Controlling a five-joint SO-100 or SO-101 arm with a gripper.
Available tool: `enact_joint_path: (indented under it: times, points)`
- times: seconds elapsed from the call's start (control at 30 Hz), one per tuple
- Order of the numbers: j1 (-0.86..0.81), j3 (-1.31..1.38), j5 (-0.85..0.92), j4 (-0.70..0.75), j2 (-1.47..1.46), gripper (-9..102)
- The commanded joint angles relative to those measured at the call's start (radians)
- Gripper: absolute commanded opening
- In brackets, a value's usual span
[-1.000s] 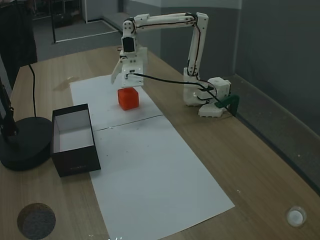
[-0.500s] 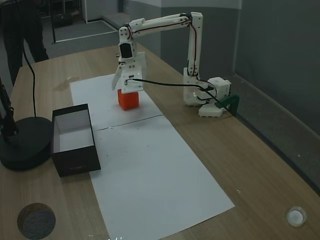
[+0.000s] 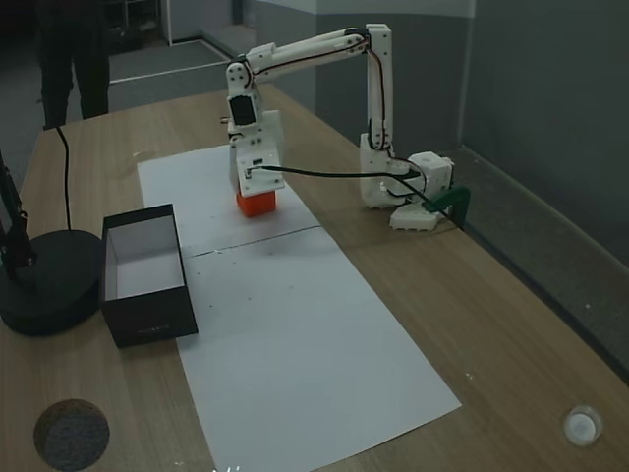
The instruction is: Grab a orange square and put it in the box.
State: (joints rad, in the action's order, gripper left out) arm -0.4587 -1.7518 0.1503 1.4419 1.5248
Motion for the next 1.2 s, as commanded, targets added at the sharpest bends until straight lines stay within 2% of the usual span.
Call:
enact_joint_path:
  times: [0.0,0.13,0.33,0.57,0.67,0.83,1.17]
  points:
    - [0.031,0.017,0.006,-0.006,-0.015,14]
    - [0.118,0.092,-0.002,0.029,0.018,14]
    - [0.359,0.408,-0.046,0.164,0.155,14]
    - [0.624,0.853,-0.12,0.147,0.221,14]
    - [0.713,0.98,-0.124,0.072,0.147,13]
    - [0.736,1.101,-0.16,-0.044,-0.054,13]
    - [0.572,1.273,-0.173,-0.043,-0.367,13]
